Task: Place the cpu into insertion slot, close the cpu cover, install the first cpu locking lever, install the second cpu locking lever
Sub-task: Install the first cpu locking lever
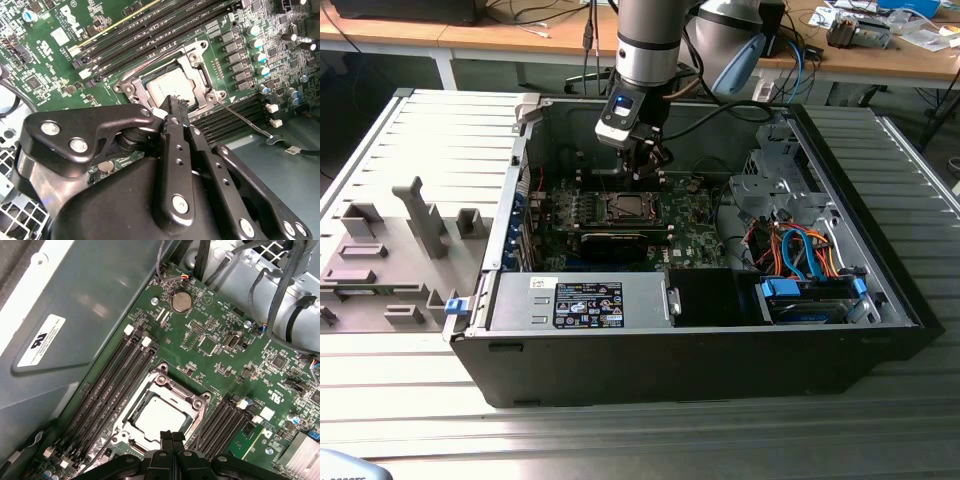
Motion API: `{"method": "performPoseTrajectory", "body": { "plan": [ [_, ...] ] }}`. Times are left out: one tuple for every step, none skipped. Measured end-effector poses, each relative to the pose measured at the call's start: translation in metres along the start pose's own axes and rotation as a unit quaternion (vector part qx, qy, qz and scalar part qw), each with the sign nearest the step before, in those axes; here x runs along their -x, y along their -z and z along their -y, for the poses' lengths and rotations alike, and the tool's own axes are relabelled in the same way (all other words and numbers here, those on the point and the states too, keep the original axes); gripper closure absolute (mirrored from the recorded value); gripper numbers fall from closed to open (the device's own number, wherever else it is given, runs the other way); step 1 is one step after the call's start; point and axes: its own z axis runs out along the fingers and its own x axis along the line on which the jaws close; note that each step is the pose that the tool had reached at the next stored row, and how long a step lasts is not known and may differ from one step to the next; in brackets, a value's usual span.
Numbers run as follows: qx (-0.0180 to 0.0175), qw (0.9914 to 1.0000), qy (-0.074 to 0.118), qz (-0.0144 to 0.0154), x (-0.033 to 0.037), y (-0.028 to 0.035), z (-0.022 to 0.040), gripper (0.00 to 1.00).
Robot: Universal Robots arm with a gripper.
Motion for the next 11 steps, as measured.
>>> {"method": "performPoseTrajectory", "body": {
  "plan": [
    [0.0,1.0,0.001,0.0,0.0,0.0,0.0,0.89],
    [0.0001,1.0,0.003,0.0001,0.0,0.0,0.0,0.89],
    [0.0001,0.99999,0.004,0.0002,0.0,0.0,0.0,0.89],
    [0.0002,0.99999,0.005,0.0002,0.0,0.0,0.0,0.89],
    [0.0002,0.99998,0.007,0.0003,0.0,0.0,0.0,0.89],
    [0.0002,0.99996,0.008,0.0004,0.0,0.0,0.0,0.89],
    [0.0002,0.99995,0.01,0.0005,0.0,0.0,0.0,0.89],
    [0.0003,0.99992,0.013,0.0006,0.0,0.0,0.0,0.89],
    [0.0004,0.9999,0.014,0.0006,0.0,0.0,0.0,0.89],
    [0.0004,0.99989,0.015,0.0007,0.0,0.0,0.0,0.89],
    [0.0004,0.99987,0.016,0.0007,0.0,0.0,0.0,0.89]
  ]
}}
